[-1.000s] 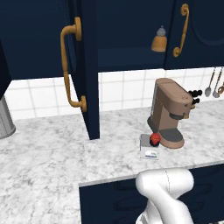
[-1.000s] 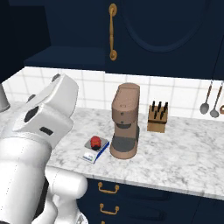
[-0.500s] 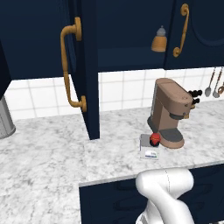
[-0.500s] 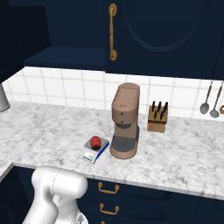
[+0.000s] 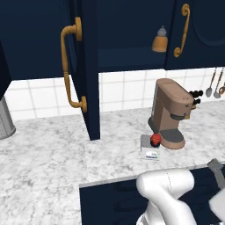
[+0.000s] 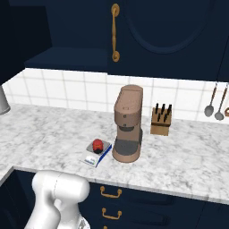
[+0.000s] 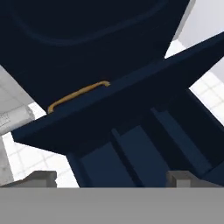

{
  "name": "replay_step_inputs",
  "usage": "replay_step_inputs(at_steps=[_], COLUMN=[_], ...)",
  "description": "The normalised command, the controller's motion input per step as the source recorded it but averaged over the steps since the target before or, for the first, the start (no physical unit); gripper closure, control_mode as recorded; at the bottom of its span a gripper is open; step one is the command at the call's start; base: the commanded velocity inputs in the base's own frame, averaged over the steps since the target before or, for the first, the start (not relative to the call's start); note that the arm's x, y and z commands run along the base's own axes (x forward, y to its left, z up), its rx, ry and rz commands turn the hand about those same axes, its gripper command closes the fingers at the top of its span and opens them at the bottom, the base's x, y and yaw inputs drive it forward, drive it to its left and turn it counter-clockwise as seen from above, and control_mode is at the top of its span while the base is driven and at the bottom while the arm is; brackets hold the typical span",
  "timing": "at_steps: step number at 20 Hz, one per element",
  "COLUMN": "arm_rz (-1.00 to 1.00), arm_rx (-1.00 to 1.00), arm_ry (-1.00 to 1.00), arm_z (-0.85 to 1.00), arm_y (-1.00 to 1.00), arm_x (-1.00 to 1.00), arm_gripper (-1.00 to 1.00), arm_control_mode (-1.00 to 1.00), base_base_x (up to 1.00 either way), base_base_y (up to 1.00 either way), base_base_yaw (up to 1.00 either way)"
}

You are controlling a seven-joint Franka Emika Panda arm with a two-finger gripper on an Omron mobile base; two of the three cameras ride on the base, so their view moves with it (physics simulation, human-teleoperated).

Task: Pick the jam and place it on the digital scale for weighing, and close the cabinet.

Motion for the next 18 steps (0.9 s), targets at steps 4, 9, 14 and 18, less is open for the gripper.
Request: replay_step_inputs(at_steps=[4, 9, 14, 18], arm_rz=[-0.04, -0.1, -0.21, -0.1], arm_rx=[-0.2, -0.32, -0.12, 0.07], arm_ry=[-0.18, -0.21, -0.07, -0.09], arm_z=[-0.43, -0.11, -0.15, -0.53], arm_y=[1.0, 1.0, 1.0, 1.0], arm_x=[0.1, 0.06, 0.25, 0.33], arm_gripper=[-1.0, -1.0, -1.0, -1.0], arm_control_mode=[-1.0, -1.0, -1.0, -1.0], base_base_x=[0.0, 0.0, 0.0, 0.0], base_base_y=[0.0, 0.0, 0.0, 0.0], base_base_yaw=[0.0, 0.0, 0.0, 0.0])
